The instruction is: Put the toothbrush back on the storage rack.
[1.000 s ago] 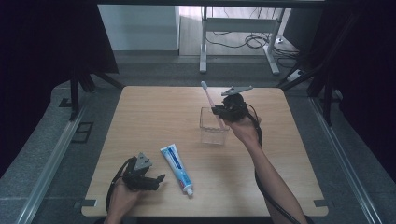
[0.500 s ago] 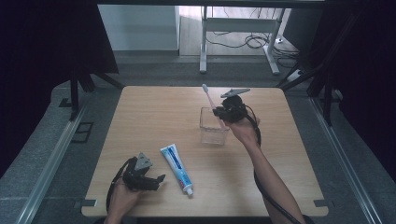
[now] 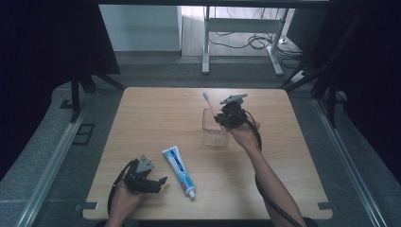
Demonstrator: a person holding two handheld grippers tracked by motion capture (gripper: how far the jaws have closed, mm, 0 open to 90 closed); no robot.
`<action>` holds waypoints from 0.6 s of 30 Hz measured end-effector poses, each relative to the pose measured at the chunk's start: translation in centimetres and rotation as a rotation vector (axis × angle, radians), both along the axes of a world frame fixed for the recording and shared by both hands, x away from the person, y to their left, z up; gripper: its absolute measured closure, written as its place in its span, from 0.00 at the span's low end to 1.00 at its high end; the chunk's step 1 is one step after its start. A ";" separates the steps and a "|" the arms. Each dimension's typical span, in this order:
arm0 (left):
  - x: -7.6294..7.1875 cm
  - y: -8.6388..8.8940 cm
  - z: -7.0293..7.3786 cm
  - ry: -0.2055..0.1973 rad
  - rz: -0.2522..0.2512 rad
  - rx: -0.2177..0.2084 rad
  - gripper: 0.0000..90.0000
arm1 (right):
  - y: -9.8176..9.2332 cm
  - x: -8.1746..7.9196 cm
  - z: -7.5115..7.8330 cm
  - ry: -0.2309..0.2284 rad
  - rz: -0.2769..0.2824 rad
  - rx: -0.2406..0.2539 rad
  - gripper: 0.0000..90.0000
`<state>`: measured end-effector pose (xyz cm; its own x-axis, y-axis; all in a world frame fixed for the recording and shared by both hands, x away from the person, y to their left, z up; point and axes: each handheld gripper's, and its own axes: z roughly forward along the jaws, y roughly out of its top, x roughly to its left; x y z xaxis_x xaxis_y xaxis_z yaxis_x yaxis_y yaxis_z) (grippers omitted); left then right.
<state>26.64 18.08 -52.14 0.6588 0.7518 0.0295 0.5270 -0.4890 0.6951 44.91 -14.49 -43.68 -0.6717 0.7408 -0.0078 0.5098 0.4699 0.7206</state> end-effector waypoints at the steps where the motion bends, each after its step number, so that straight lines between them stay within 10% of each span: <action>1: 0.0 0.0 0.0 -0.001 -0.002 0.002 0.14 | 0.1 0.0 -0.3 0.004 0.000 -0.008 0.88; 18: 0.0 0.0 -0.1 0.001 -0.006 0.007 0.14 | 0.4 0.4 -1.4 0.051 0.007 -0.061 0.88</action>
